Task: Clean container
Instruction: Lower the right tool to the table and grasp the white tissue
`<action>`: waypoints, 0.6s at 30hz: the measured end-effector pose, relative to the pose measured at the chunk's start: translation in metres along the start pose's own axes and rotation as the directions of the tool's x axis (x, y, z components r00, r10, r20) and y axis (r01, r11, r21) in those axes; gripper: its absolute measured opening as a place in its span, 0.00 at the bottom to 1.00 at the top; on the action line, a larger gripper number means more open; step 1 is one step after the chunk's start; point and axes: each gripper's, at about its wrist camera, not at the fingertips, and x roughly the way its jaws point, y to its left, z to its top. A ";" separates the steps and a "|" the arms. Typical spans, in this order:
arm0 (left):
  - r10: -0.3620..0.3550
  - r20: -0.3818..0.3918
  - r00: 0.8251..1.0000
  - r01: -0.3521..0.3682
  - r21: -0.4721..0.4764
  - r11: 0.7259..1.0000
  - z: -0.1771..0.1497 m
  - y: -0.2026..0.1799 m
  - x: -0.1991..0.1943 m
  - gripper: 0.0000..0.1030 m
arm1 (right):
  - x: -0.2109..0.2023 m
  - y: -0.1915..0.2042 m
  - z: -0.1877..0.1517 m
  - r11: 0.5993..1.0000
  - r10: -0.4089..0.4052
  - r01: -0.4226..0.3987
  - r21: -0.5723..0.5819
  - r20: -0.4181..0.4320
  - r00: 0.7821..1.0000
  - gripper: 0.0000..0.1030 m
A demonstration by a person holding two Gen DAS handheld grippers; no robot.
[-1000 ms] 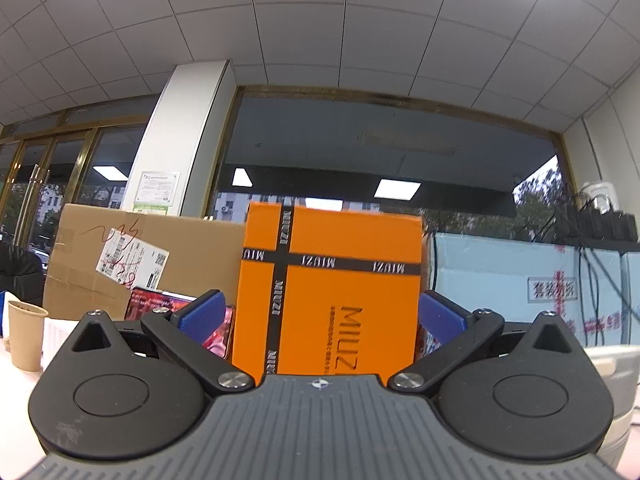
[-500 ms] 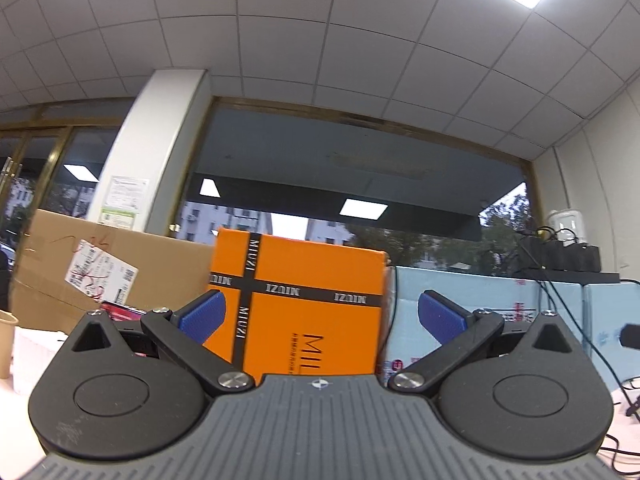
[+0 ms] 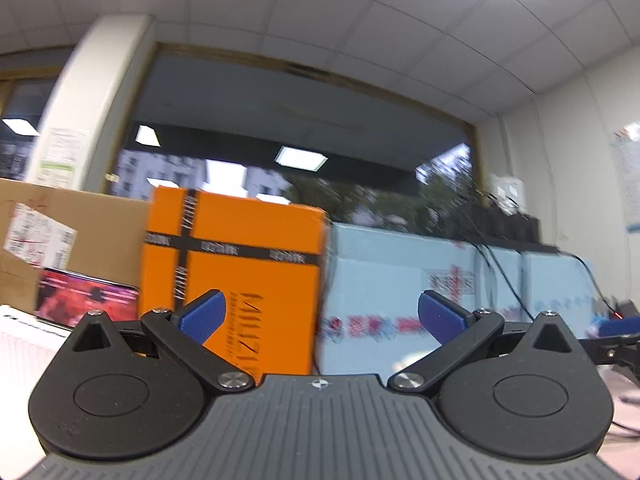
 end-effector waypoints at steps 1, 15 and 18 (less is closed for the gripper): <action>-0.021 -0.014 1.000 0.021 0.011 1.000 0.000 -0.001 0.001 1.00 | -0.001 0.001 0.000 1.000 0.016 -0.016 -0.013 -0.019 1.000 1.00; -0.167 -0.051 0.985 0.168 0.035 0.985 -0.011 -0.008 0.000 1.00 | -0.018 0.030 -0.023 0.955 0.256 -0.290 -0.057 -0.333 0.908 1.00; -0.212 -0.026 0.977 0.213 0.027 0.977 -0.010 -0.008 -0.005 1.00 | -0.023 0.044 -0.033 0.940 0.272 -0.329 -0.089 -0.387 0.881 1.00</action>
